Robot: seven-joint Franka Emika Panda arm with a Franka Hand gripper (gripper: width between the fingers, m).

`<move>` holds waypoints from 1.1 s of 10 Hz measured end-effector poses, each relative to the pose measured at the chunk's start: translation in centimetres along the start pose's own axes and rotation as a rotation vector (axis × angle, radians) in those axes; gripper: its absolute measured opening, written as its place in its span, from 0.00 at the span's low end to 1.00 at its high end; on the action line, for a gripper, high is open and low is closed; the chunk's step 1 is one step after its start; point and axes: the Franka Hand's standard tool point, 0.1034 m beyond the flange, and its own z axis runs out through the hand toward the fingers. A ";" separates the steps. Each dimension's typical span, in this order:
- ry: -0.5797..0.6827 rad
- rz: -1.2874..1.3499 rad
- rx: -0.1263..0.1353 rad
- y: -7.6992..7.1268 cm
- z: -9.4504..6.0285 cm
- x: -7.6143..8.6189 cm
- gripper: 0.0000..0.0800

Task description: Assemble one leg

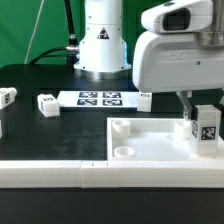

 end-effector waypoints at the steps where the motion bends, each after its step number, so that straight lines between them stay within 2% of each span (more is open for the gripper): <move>1: 0.015 0.142 0.005 0.0 0.0 -0.2 0.36; 3: 0.017 0.412 0.009 -0.1 0.1 -0.2 0.36; 6: 0.008 0.773 0.036 0.0 0.1 -0.2 0.36; 9: 0.012 1.168 0.030 -0.4 0.1 -0.3 0.36; 11: -0.003 1.335 0.046 -0.3 0.2 -0.2 0.36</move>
Offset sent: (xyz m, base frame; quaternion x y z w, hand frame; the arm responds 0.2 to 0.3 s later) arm -0.0013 -0.0001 -0.0050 0.0087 0.0060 0.3513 0.9362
